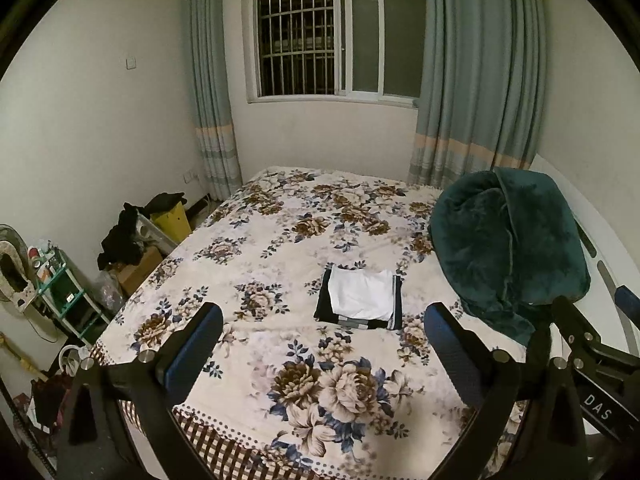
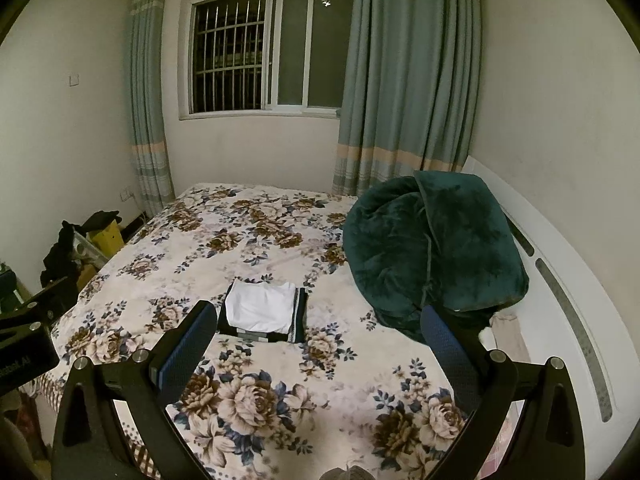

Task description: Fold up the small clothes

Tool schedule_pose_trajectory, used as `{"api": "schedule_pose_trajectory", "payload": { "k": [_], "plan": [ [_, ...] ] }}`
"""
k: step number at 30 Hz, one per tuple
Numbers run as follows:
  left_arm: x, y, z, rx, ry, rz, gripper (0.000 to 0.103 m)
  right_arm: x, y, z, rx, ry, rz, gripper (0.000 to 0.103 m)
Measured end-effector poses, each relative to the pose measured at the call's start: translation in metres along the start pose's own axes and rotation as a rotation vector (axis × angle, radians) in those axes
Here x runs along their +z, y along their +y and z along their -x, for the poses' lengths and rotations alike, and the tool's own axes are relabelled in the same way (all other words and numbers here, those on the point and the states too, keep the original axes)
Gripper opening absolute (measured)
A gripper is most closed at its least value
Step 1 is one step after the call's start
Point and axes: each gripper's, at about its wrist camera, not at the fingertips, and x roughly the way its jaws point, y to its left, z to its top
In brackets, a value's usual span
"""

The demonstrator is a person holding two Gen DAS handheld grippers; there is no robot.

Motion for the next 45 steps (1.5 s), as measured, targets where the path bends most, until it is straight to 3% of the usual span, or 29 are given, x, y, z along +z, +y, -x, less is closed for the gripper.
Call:
{"api": "schedule_pose_trajectory", "payload": {
  "k": [45],
  "plan": [
    [0.002, 0.008, 0.011, 0.005, -0.02, 0.0, 0.103, 0.001, 0.003, 0.002, 0.013, -0.014, -0.014, 0.103]
  ]
}}
